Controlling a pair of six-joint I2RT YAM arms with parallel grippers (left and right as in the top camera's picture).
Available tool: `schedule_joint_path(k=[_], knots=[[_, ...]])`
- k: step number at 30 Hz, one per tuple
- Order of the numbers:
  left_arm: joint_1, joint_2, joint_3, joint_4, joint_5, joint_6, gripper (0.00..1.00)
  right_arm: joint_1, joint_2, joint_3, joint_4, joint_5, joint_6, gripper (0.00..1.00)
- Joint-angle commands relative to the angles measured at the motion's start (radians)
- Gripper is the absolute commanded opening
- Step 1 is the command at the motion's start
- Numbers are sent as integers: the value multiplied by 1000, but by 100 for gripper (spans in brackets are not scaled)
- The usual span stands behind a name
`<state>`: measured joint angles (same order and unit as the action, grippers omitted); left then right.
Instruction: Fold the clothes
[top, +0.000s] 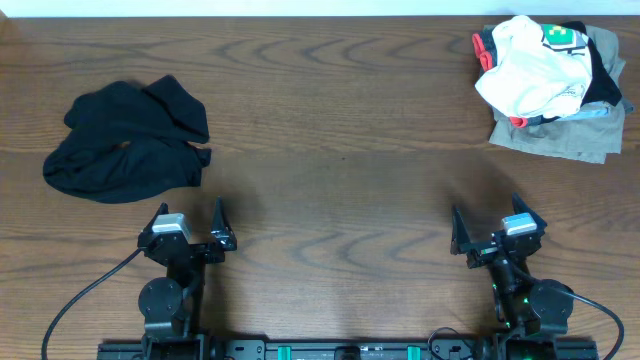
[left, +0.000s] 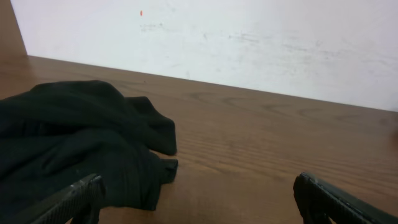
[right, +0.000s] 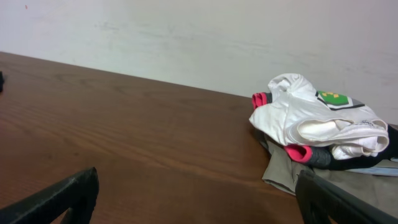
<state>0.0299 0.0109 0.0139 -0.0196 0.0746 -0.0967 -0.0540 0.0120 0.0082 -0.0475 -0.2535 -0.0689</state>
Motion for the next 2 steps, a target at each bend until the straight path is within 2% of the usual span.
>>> schedule_joint_path(k=[1, 2], knots=[[-1, -7, -10, -43, 10, 10, 98, -8, -5, -3, -3, 3, 5, 99], [-1, -7, -10, -43, 10, 10, 98, -8, -5, -3, -3, 3, 5, 99]])
